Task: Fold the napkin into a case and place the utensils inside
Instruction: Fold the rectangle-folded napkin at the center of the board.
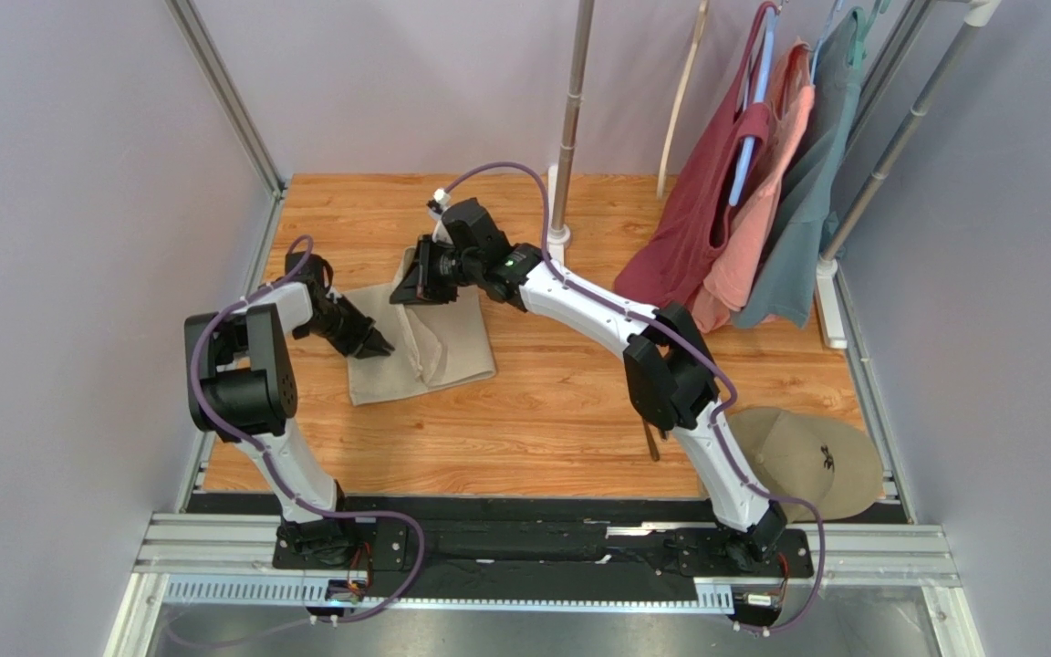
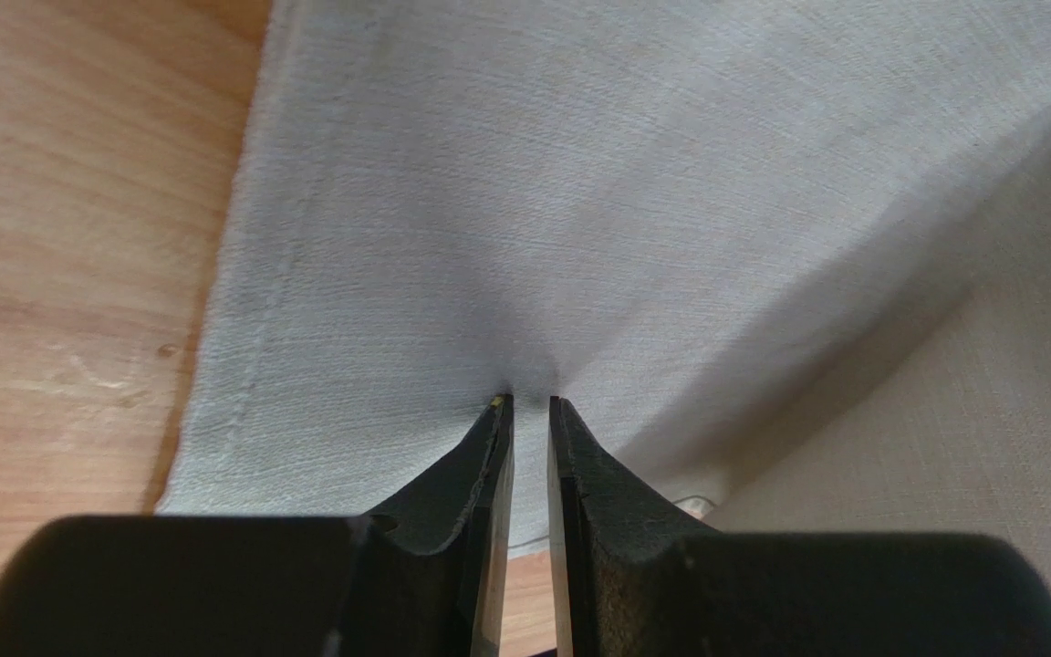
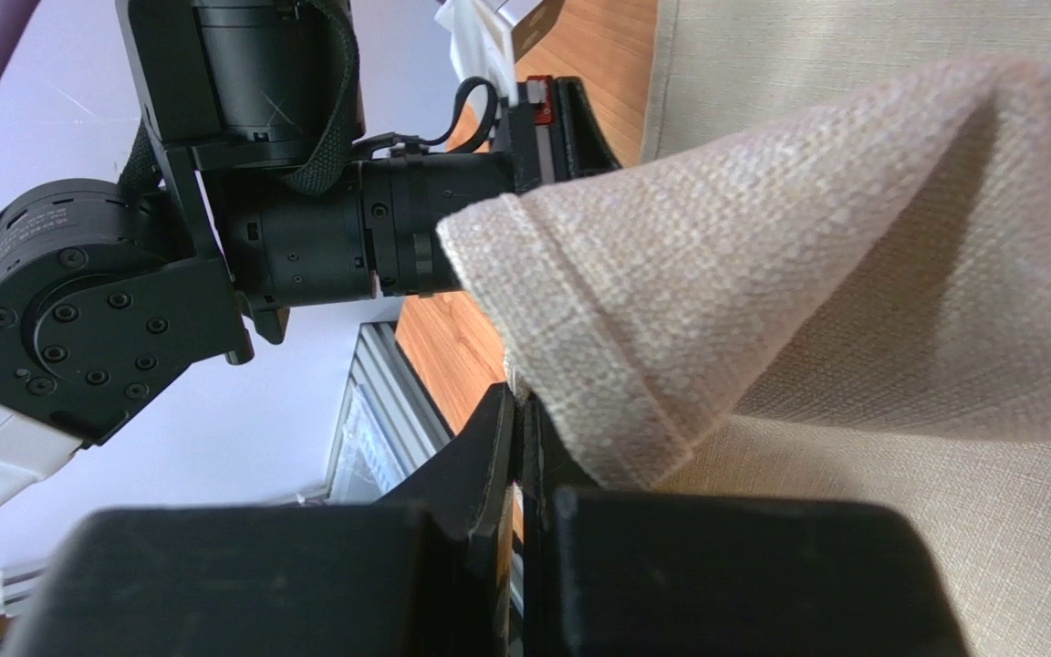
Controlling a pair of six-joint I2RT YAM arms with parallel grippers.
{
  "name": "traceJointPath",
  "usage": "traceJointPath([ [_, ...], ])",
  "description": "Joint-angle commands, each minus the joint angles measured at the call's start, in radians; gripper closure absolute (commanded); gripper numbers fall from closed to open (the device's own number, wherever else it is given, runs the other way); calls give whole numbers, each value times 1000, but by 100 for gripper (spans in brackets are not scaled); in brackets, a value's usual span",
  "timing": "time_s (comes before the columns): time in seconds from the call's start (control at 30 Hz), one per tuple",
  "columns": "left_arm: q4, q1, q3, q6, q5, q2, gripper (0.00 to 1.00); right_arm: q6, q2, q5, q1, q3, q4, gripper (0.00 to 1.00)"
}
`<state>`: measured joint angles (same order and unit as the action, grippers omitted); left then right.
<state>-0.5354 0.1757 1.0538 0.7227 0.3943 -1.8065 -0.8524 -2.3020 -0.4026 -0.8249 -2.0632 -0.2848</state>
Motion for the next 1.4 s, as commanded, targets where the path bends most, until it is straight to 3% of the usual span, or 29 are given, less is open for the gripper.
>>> traceJointPath([
  [0.0,23,-24,17,6,17,-2,77,-60,-28,-42,-6,-63,94,100],
  [0.2,-37,-13,18,-35,-61,111,77,-96,-80,-48,-14,-93,116,100],
  [0.33,-74,59,-1,-74,-110,185,77,-111,-100,-54,-14,-97,130,100],
  [0.6,-83,110,21,-108,-61,23,80,-149,-163,-51,-33,-150,157,100],
  [1.37,-69,105,8,-108,-80,42,80,-234,-300,-59,-66,-282,174,100],
])
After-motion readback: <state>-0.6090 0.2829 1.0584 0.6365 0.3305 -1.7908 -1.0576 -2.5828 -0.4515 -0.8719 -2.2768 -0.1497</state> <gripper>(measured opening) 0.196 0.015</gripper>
